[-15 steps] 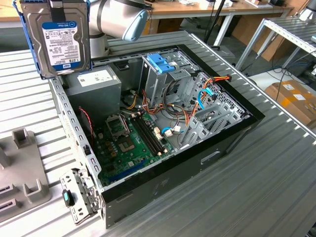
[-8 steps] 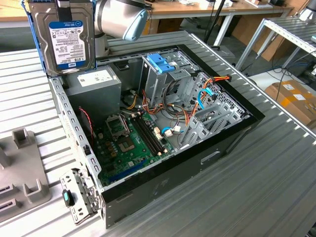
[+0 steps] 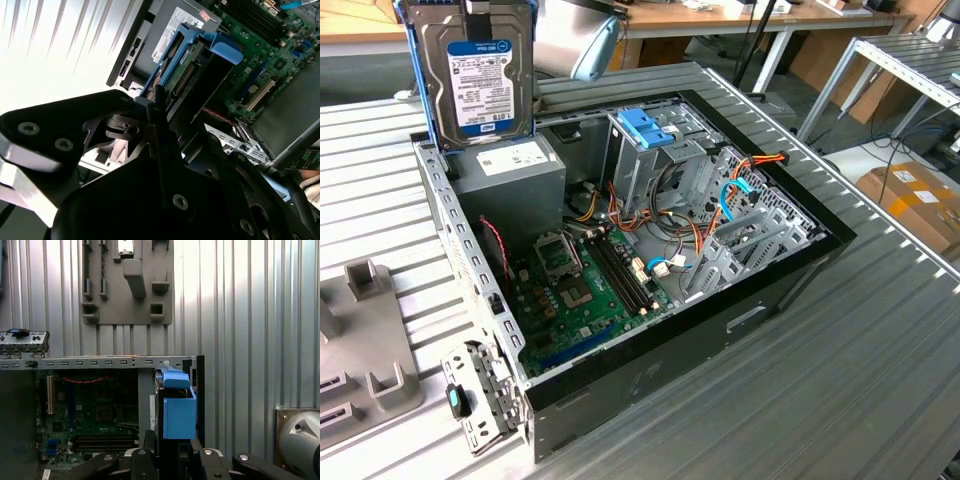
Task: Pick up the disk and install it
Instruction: 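Pick up the disk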
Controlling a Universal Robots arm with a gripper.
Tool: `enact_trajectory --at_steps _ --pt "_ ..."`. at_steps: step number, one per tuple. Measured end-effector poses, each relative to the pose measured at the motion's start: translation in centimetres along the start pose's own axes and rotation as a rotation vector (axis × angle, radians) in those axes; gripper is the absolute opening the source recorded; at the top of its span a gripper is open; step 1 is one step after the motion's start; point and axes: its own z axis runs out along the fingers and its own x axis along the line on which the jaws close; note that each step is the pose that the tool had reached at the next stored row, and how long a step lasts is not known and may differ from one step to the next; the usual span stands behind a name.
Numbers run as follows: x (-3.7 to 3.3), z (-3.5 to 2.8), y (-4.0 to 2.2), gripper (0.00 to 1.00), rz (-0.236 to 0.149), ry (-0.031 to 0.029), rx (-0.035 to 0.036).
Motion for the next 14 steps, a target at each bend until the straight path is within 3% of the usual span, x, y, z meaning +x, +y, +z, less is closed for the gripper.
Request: enact_trajectory --at_steps 14 --pt "-0.29 0.08 -3.81 0.35 0.000 0.0000 0.0000"
